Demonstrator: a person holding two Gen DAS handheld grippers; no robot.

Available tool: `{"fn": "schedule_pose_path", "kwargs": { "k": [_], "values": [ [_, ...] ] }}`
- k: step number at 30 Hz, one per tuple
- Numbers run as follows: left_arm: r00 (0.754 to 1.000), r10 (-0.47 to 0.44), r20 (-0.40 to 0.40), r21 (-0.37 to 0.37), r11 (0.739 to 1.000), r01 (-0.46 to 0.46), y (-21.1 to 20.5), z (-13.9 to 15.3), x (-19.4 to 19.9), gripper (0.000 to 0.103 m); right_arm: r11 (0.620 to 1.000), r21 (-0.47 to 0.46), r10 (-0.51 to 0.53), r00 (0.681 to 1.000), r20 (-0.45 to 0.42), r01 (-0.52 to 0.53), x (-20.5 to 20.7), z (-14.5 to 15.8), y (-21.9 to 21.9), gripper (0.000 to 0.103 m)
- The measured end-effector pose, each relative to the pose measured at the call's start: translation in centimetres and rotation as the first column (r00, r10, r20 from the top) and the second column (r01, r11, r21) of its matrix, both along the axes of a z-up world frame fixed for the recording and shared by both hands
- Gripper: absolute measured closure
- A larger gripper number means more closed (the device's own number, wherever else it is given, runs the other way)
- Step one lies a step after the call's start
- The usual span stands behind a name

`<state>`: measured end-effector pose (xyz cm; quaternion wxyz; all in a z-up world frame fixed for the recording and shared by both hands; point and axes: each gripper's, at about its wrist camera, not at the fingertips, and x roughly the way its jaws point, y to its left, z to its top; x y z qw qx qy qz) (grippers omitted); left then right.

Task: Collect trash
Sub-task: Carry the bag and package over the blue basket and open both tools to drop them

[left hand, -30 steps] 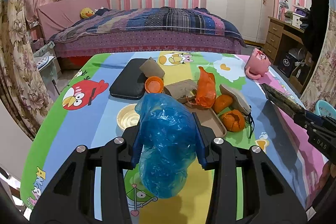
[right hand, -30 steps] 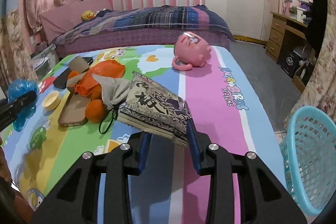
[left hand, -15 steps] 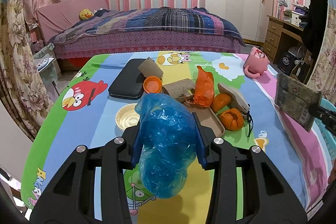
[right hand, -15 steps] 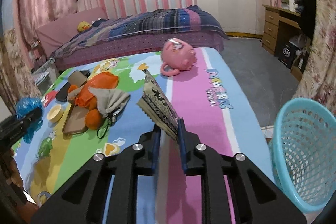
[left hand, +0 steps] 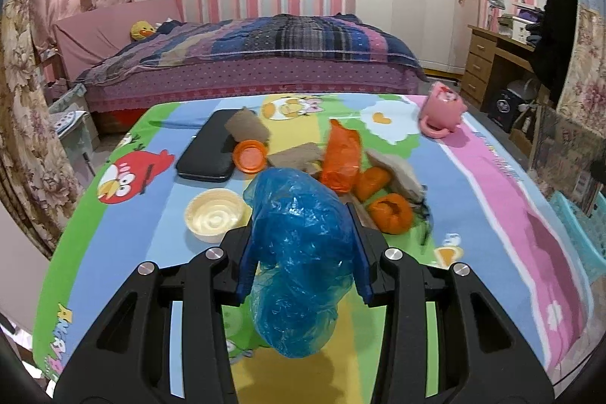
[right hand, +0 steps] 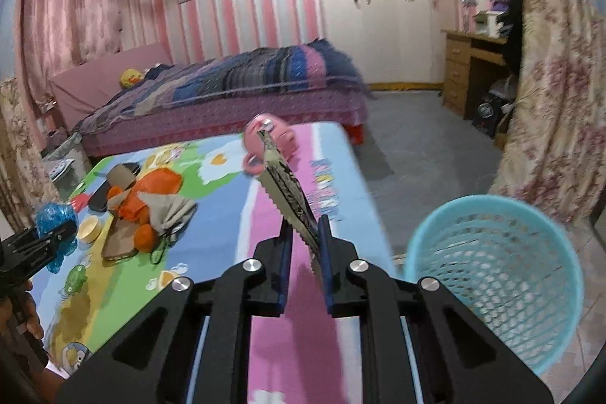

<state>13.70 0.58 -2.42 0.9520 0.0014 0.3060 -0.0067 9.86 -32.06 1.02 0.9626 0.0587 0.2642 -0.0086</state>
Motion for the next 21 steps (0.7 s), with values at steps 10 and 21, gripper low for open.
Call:
{"fn": "schedule_pose_path", "kwargs": {
  "k": [10,21],
  "values": [
    [0.992,-0.124,0.038,-0.005,0.992,0.125,-5.6,1.5,-0.3,0.064,0.974,-0.034,-0.225,0.974,0.019,0.225,-3.7,1.2,-8.4,0.089],
    [0.945,-0.319,0.071,-0.021,0.947,0.321,-17.6,2.6,0.3,0.064,0.925,0.008,-0.38,0.924,-0.048,0.381,-5.2,-1.4,-15.4,0.089]
  ]
}}
